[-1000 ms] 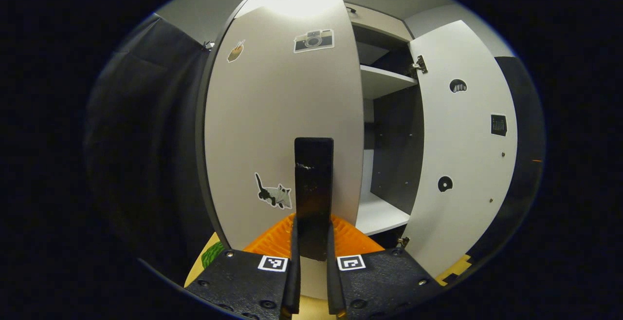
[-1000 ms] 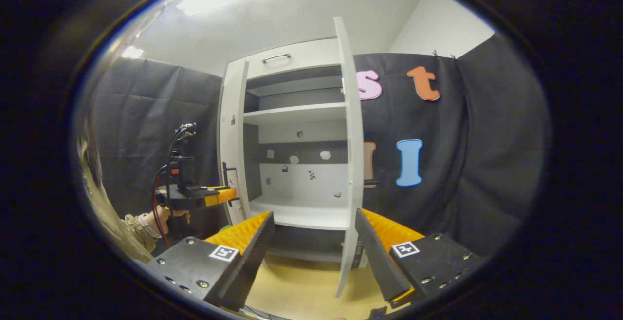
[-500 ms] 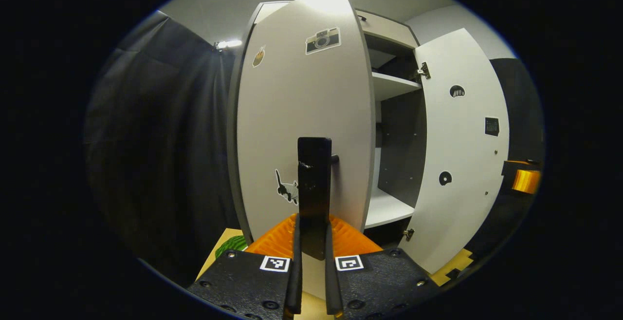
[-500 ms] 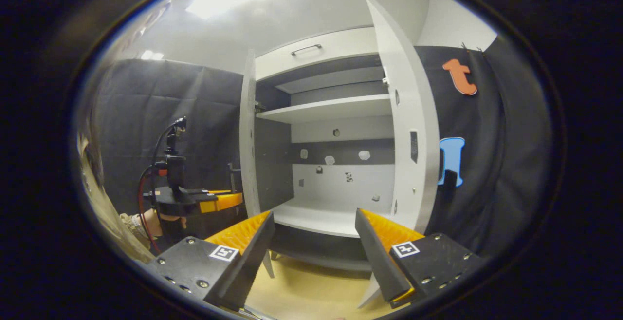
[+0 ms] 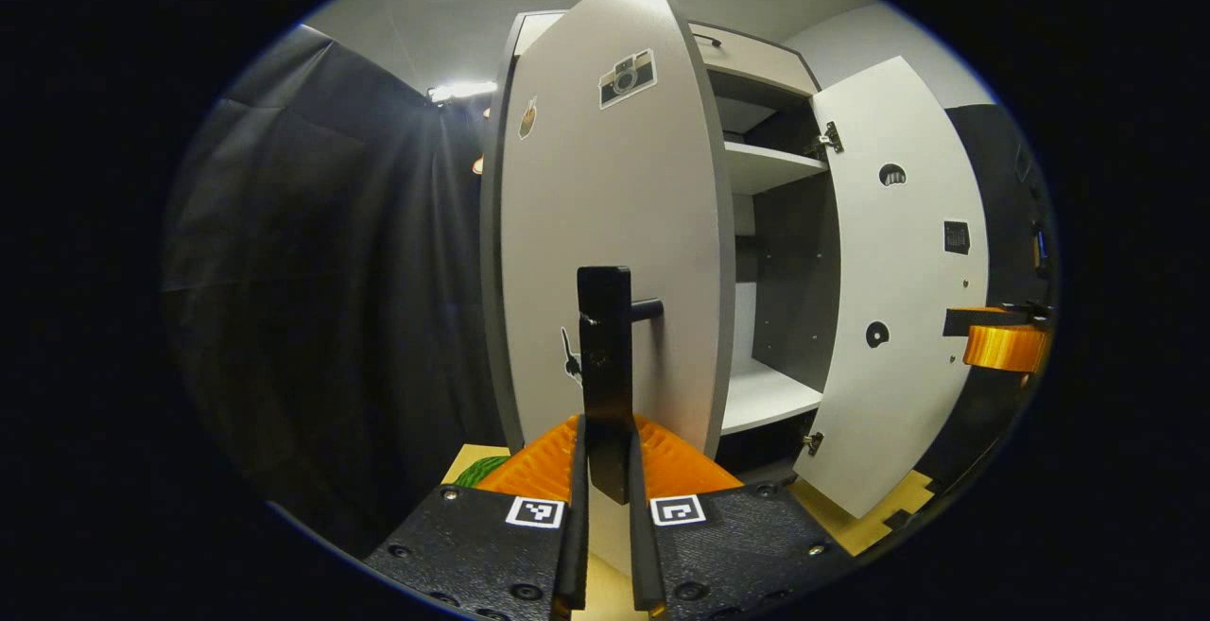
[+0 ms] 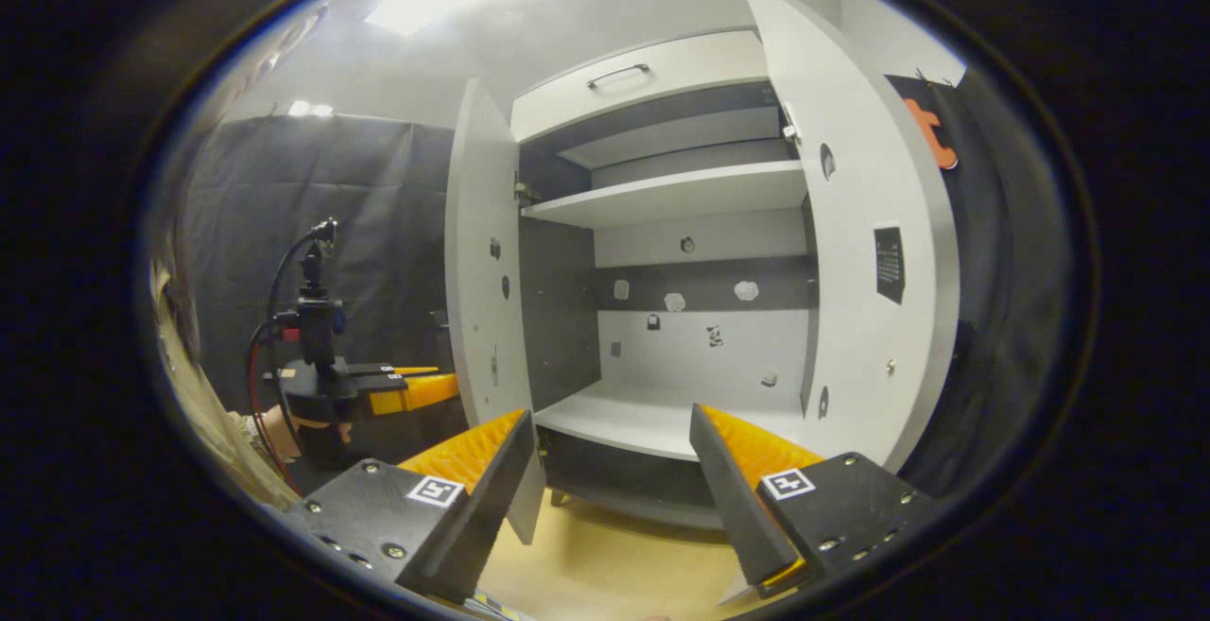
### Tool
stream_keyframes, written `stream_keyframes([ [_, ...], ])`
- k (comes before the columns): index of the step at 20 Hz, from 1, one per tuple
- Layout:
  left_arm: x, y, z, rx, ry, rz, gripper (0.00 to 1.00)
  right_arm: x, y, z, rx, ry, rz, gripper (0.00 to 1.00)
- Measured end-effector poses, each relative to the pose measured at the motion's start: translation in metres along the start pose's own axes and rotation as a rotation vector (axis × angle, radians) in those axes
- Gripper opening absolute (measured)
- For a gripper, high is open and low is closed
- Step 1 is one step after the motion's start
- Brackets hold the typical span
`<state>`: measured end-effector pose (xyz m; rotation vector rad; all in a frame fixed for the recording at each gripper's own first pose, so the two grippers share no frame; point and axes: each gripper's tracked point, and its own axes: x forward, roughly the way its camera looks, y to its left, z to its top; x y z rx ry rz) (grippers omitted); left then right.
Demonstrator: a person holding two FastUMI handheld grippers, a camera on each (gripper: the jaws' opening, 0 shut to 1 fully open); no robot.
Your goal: Open the right door of the double-door shoe cabinet with the right hand, and open the left door with the left hand.
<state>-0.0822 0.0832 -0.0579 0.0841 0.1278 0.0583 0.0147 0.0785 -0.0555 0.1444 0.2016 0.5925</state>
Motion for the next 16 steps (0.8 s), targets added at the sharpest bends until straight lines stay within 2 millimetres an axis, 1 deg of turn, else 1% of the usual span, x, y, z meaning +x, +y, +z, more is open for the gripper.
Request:
stream_keyframes([
  [4, -0.006, 0.009, -0.001, 0.012, 0.001, 0.019, 0.19, 0.012, 0.005, -0.007, 0.008, 0.012, 0.02, 0.99],
  [7, -0.011, 0.02, -0.001, 0.022, 0.001, 0.043, 0.17, 0.019, 0.008, -0.011, 0.012, 0.022, 0.034, 0.99],
  [13, -0.021, 0.043, -0.004, 0.06, -0.002, 0.11, 0.11, 0.037, 0.021, -0.013, 0.029, 0.025, 0.081, 0.99],
  [16, -0.024, 0.05, -0.007, 0.038, 0.005, 0.131, 0.1, 0.045, 0.027, -0.015, 0.029, 0.029, 0.102, 0.99],
])
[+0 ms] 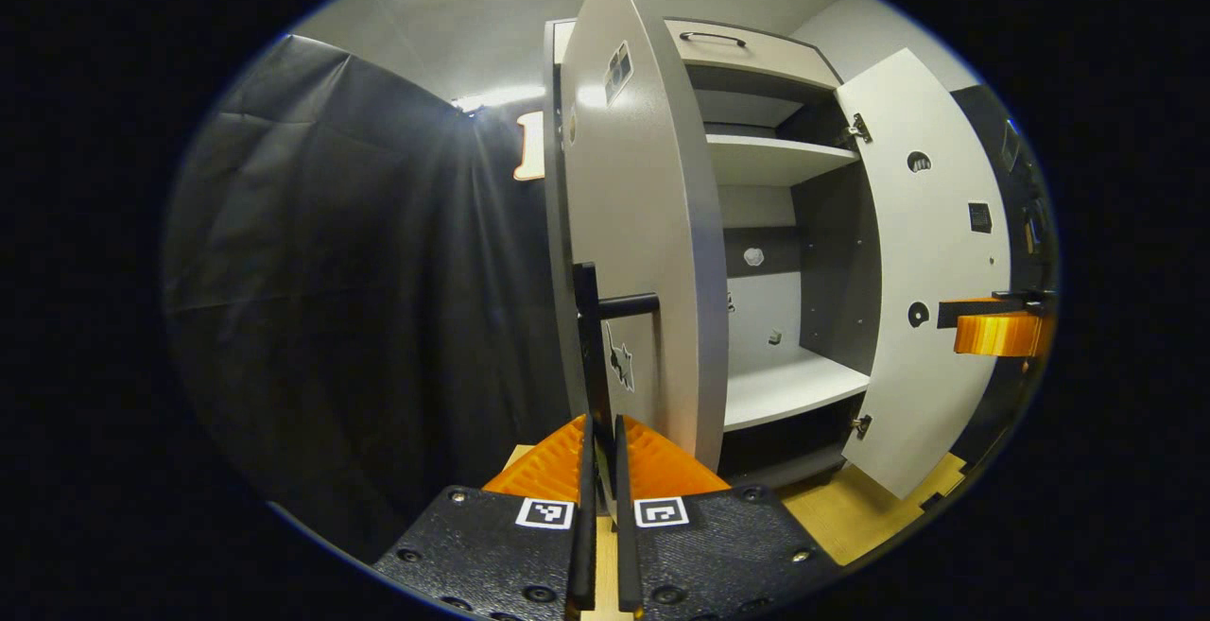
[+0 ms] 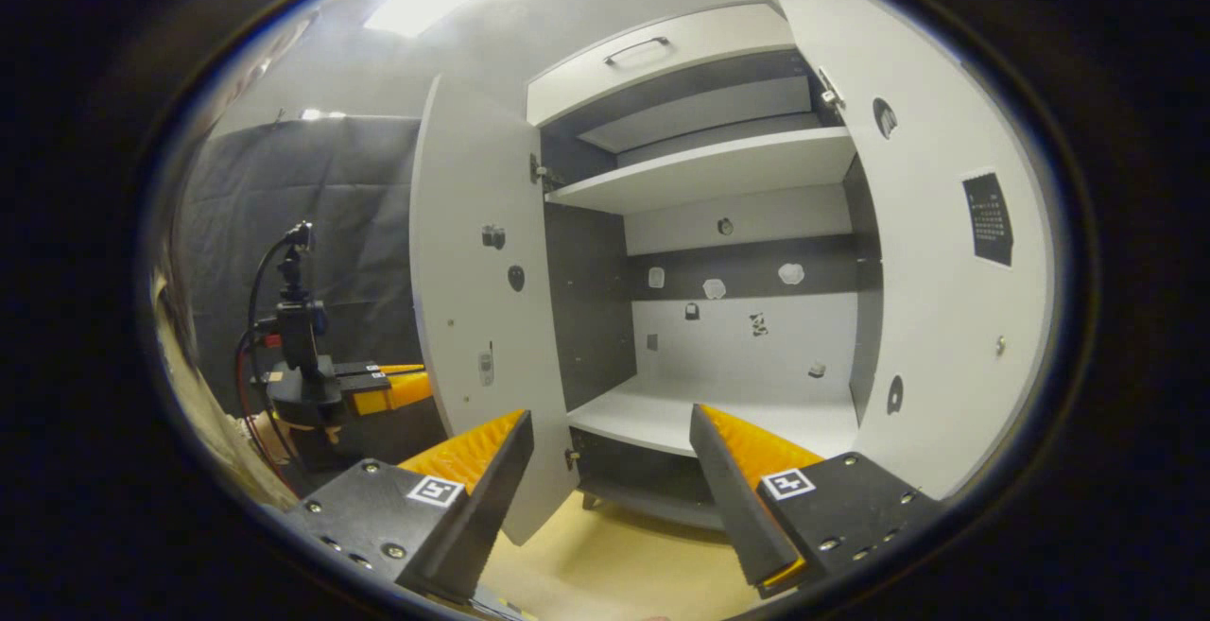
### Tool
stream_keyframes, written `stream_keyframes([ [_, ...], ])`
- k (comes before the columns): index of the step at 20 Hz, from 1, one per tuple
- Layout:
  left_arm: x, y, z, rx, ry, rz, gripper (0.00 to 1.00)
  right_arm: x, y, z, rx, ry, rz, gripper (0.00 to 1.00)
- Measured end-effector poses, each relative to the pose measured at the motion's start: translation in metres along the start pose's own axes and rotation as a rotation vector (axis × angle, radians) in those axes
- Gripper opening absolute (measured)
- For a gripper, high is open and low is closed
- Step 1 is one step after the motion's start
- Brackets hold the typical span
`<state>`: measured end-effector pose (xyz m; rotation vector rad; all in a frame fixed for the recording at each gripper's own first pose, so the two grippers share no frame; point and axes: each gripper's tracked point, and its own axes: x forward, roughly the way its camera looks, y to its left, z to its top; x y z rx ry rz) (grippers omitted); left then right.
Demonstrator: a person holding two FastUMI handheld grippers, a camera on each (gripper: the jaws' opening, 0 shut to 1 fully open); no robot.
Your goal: Open the right door of the double-door shoe cabinet with the right hand, and open the left door with the left hand.
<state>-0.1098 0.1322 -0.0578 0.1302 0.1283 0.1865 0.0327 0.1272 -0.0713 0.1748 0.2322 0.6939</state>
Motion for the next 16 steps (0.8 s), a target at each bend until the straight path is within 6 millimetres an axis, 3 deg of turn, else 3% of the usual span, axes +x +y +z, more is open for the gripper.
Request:
stream_keyframes([
  [4, -0.006, 0.02, -0.006, -0.008, 0.003, 0.057, 0.09, 0.009, 0.003, -0.002, 0.004, 0.01, 0.022, 0.99],
  [7, -0.01, 0.05, -0.007, -0.001, 0.008, 0.143, 0.09, 0.015, 0.006, -0.003, 0.008, 0.01, 0.036, 0.99],
  [8, -0.01, 0.061, -0.009, -0.007, 0.009, 0.171, 0.02, 0.016, 0.005, -0.003, 0.009, 0.011, 0.04, 0.99],
  [9, -0.011, 0.069, -0.01, -0.021, 0.011, 0.186, 0.05, 0.018, 0.006, -0.004, 0.01, 0.014, 0.042, 0.99],
  [10, -0.014, 0.067, -0.01, -0.048, 0.009, 0.166, 0.11, 0.019, 0.004, -0.004, 0.01, 0.016, 0.044, 0.99],
  [11, -0.017, 0.065, -0.008, -0.075, 0.001, 0.156, 0.0, 0.02, 0.002, -0.004, 0.01, 0.017, 0.043, 0.99],
  [13, -0.02, 0.066, -0.009, -0.085, 0.003, 0.156, 0.08, 0.025, -0.003, 0.001, 0.008, 0.006, 0.028, 0.98],
  [15, -0.029, 0.069, -0.001, -0.058, -0.003, 0.17, 0.05, 0.026, -0.016, 0.011, 0.009, -0.022, -0.01, 0.98],
  [16, -0.034, 0.066, 0.008, -0.051, -0.013, 0.171, 0.08, 0.027, -0.025, 0.016, 0.005, -0.036, -0.046, 0.98],
])
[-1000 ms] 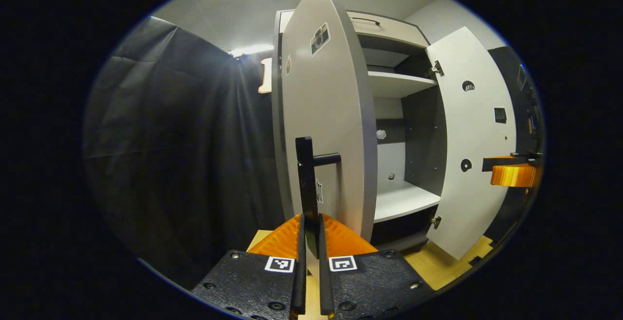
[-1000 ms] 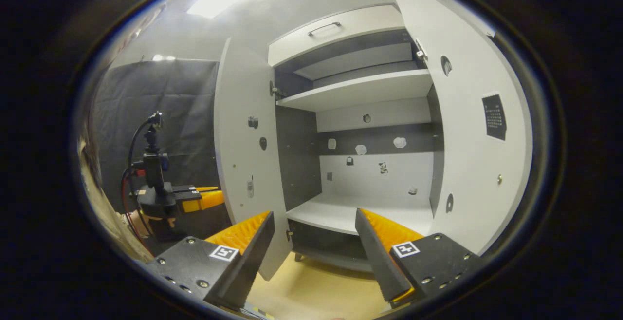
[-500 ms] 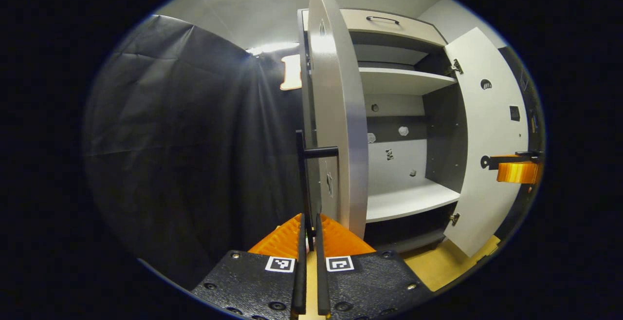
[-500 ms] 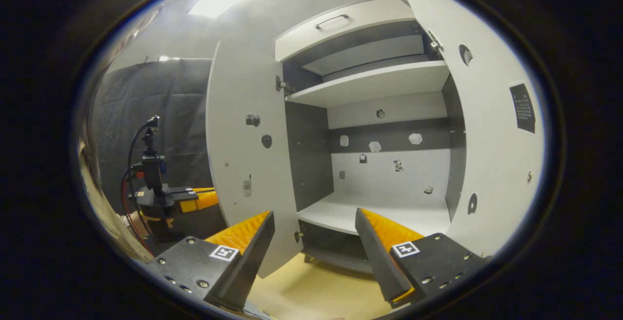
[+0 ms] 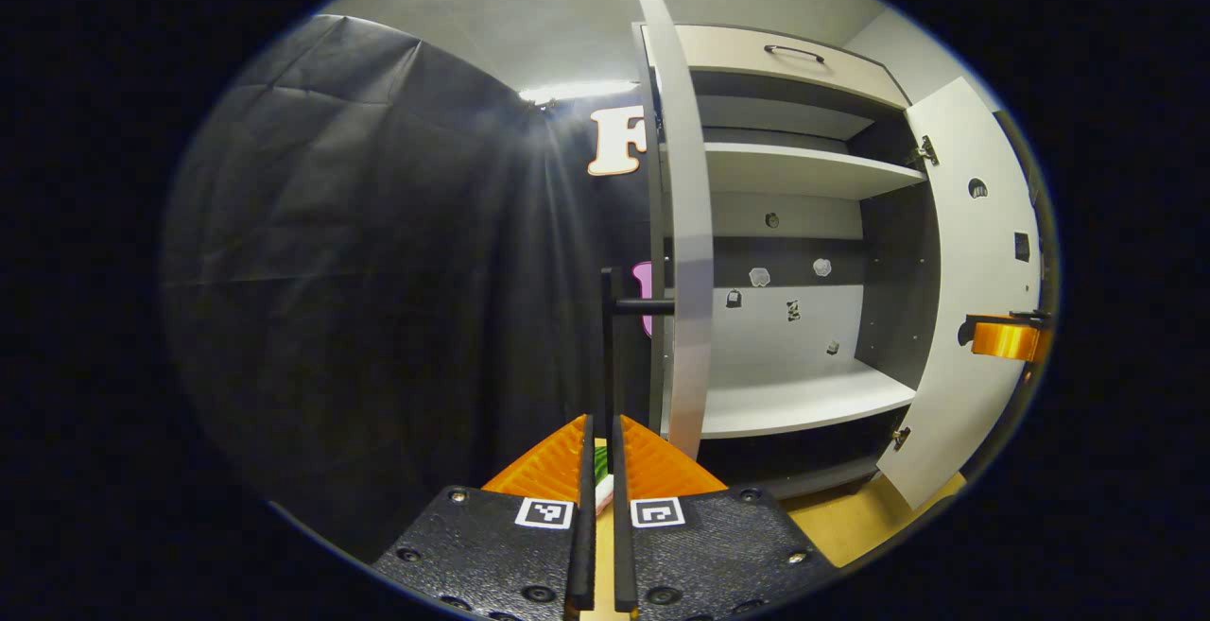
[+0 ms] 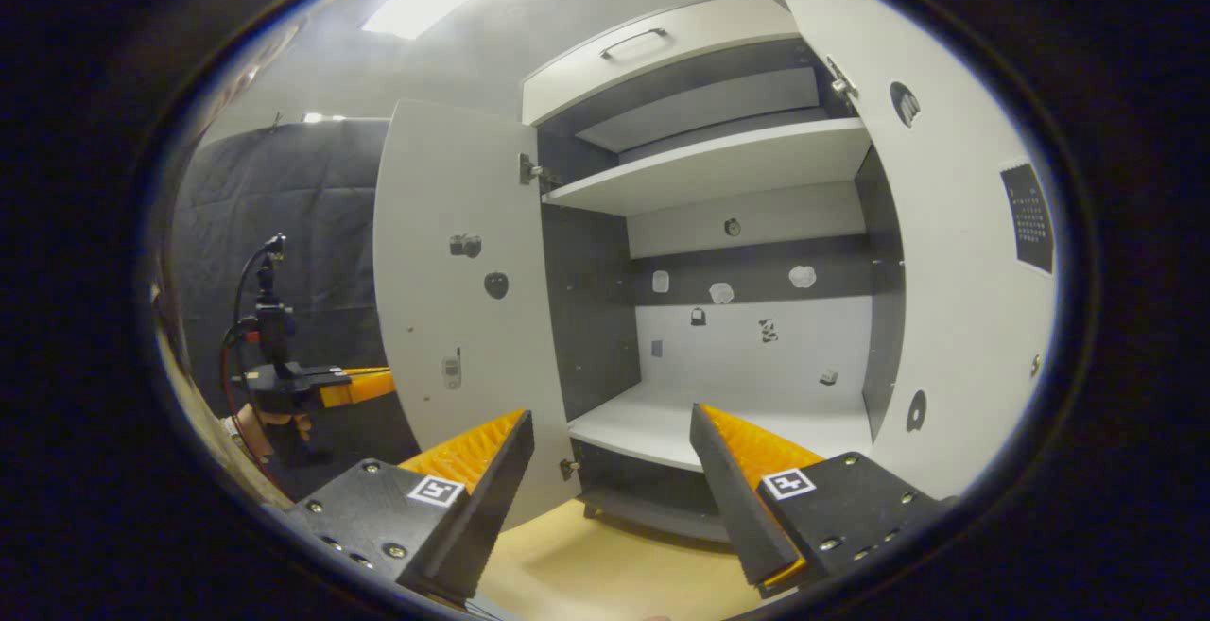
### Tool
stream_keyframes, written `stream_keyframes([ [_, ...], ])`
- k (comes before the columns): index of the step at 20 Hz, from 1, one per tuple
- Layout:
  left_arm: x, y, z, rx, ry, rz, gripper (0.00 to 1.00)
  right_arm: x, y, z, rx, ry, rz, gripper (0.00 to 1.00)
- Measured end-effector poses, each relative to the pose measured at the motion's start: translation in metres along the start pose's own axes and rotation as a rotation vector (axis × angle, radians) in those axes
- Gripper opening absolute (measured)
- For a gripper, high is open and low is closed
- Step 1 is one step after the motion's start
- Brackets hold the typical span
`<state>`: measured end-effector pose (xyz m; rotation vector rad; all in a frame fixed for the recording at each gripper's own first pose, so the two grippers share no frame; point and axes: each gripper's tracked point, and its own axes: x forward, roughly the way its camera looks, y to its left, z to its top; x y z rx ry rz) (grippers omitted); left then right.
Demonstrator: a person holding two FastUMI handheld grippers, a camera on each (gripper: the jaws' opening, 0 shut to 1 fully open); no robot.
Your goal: Open the right door of the double-door shoe cabinet with the right hand, and open the left door with the left hand.
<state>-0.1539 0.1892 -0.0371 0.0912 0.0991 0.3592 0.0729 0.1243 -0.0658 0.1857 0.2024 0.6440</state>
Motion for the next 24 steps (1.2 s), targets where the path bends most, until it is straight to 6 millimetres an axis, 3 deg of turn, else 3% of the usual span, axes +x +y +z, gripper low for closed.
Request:
stream_keyframes([
  [4, -0.018, -0.013, 0.038, -0.033, -0.035, -0.04, 0.11, 0.003, -0.033, 0.014, -0.036, -0.042, -0.154, 0.98],
  [7, -0.028, -0.031, 0.072, -0.064, -0.09, -0.103, 0.05, 0.001, -0.037, 0.017, -0.049, -0.051, -0.194, 0.98],
  [8, -0.03, -0.039, 0.08, -0.064, -0.101, -0.127, 0.07, 0.0, -0.039, 0.018, -0.052, -0.053, -0.21, 0.98],
  [9, -0.032, -0.05, 0.088, -0.059, -0.115, -0.159, 0.11, -0.002, -0.04, 0.02, -0.059, -0.057, -0.23, 0.98],
  [11, -0.032, -0.074, 0.104, -0.045, -0.153, -0.222, 0.07, -0.004, -0.043, 0.025, -0.096, -0.066, -0.277, 0.98],
  [13, -0.027, -0.099, 0.11, -0.036, -0.176, -0.285, 0.11, -0.007, -0.043, 0.033, -0.123, -0.085, -0.319, 0.98],
  [15, -0.017, -0.123, 0.108, -0.051, -0.171, -0.339, 0.04, -0.012, -0.039, 0.041, -0.136, -0.102, -0.352, 0.98],
  [18, -0.001, -0.152, 0.104, -0.072, -0.151, -0.397, 0.07, -0.02, -0.041, 0.052, -0.167, -0.115, -0.425, 0.98],
  [24, 0.023, -0.191, 0.099, -0.026, -0.158, -0.422, 0.08, -0.041, -0.046, 0.07, -0.237, -0.14, -0.587, 0.98],
])
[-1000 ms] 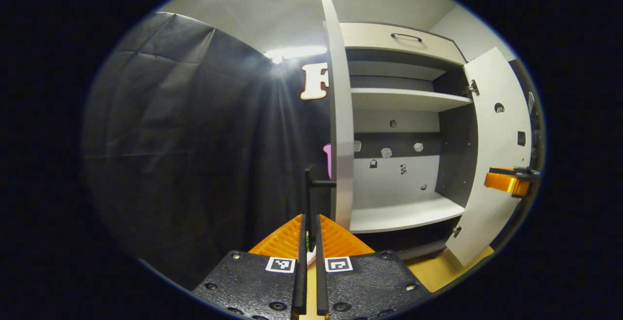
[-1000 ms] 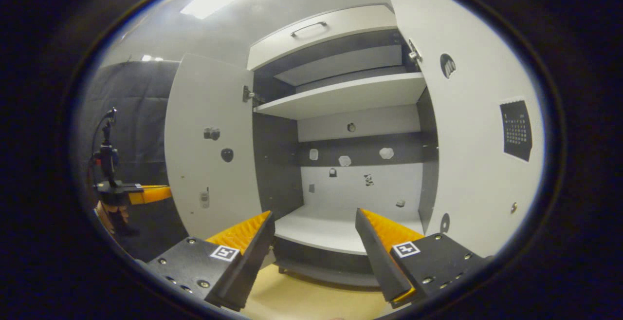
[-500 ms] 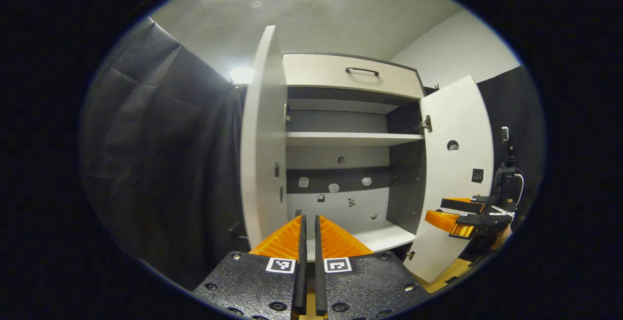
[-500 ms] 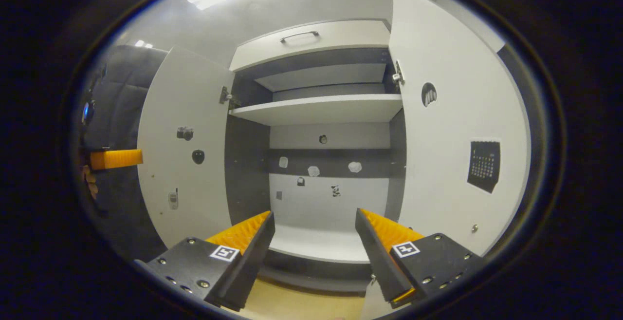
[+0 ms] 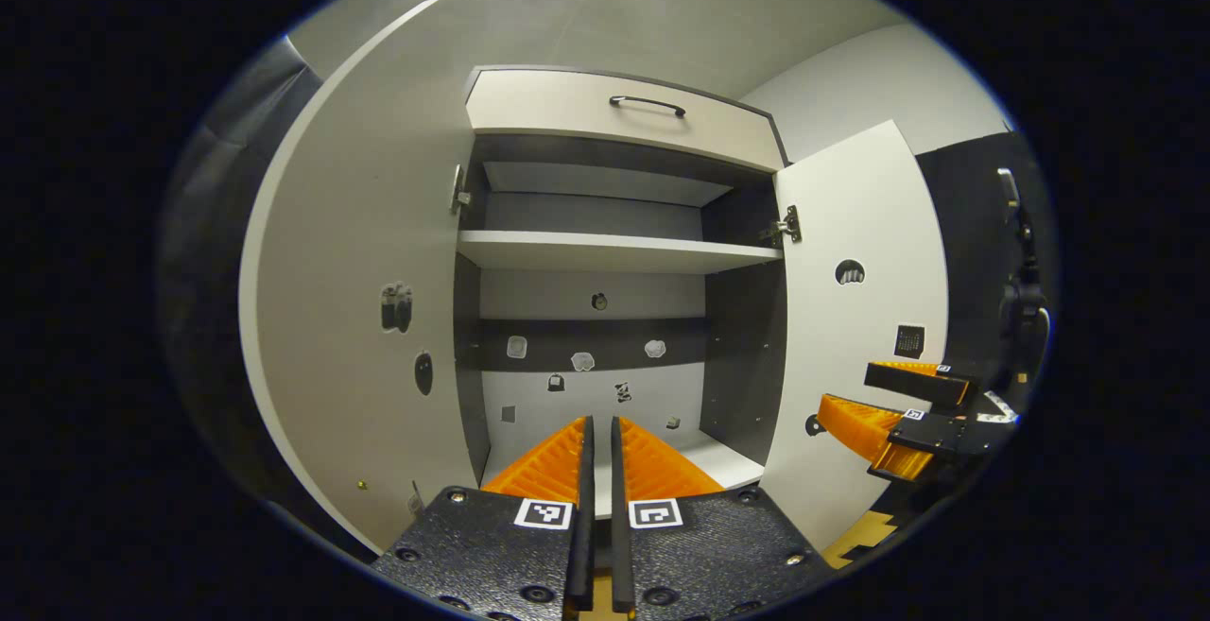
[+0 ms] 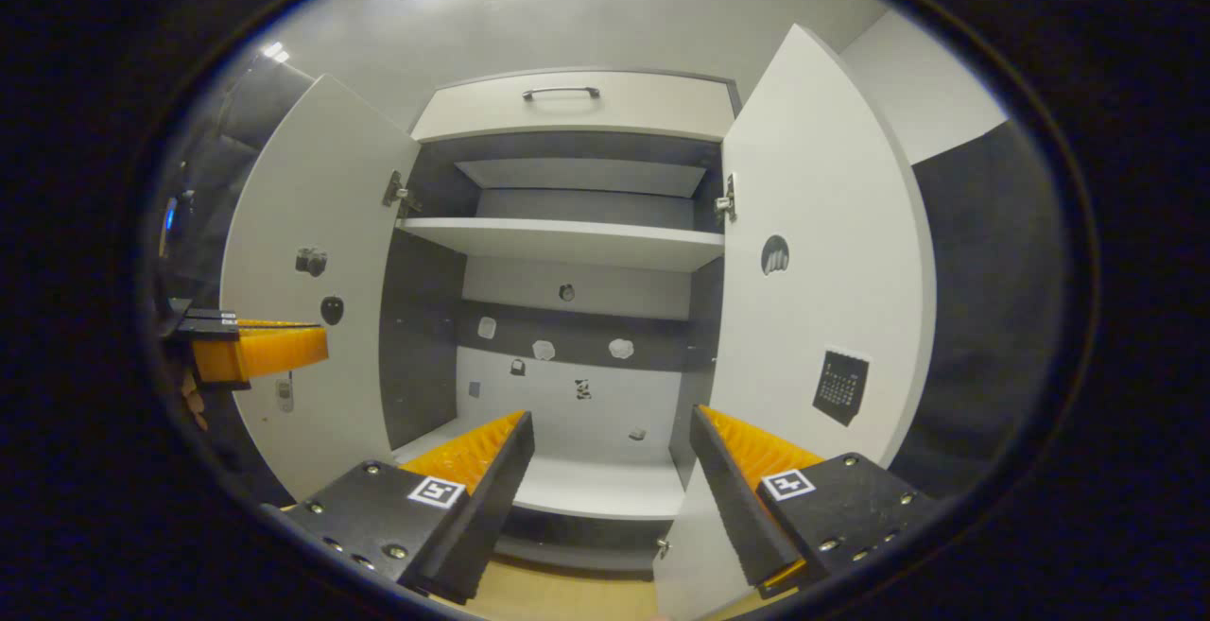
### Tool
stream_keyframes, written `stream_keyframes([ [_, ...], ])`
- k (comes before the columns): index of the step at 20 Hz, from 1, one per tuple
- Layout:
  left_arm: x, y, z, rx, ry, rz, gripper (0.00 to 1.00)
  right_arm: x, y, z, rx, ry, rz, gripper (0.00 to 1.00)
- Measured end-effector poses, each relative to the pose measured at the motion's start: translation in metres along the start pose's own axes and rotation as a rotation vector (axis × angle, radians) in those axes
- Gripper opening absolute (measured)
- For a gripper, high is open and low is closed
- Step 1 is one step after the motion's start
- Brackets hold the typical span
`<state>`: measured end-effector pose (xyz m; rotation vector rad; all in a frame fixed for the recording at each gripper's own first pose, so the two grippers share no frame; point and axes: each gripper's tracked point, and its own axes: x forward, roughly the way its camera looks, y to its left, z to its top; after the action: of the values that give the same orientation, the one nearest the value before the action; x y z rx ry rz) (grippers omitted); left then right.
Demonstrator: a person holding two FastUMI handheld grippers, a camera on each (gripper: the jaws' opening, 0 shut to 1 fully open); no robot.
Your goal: Open the right door of the double-door shoe cabinet with the right hand, and open the left door with the left hand.
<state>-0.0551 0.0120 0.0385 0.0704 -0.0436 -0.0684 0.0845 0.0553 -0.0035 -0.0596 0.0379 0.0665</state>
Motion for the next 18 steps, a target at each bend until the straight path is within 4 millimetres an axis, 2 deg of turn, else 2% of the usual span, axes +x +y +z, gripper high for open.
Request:
stream_keyframes([
  [1, 0.004, -0.004, -0.001, 0.008, -0.001, -0.002, 0.08, -0.002, 0.002, 0.003, -0.006, -0.005, -0.013, 0.98],
  [3, 0.011, -0.015, -0.002, 0.009, -0.002, -0.02, 0.15, -0.005, 0.007, 0.008, -0.014, -0.017, -0.014, 0.98],
  [4, 0.012, -0.018, -0.004, 0.009, -0.001, -0.028, 0.35, -0.006, 0.01, 0.011, -0.017, -0.025, -0.013, 0.93],
  [5, 0.012, -0.022, -0.005, 0.006, 0.001, -0.038, 0.47, -0.007, 0.012, 0.012, -0.017, -0.031, -0.009, 0.98],
  [8, 0.018, -0.015, -0.005, 0.018, -0.007, -0.007, 0.86, -0.009, 0.018, 0.016, -0.015, -0.039, -0.001, 0.93],
  [9, 0.018, -0.014, -0.004, 0.028, -0.012, 0.004, 1.0, -0.01, 0.017, 0.016, -0.015, -0.041, -0.002, 0.95],
  [10, 0.017, -0.014, -0.004, 0.032, -0.016, 0.01, 0.97, -0.01, 0.018, 0.016, -0.014, -0.042, -0.001, 0.95],
  [18, 0.015, -0.012, -0.003, 0.026, -0.024, 0.008, 0.98, -0.014, 0.019, 0.015, -0.01, -0.035, 0.006, 0.95],
])
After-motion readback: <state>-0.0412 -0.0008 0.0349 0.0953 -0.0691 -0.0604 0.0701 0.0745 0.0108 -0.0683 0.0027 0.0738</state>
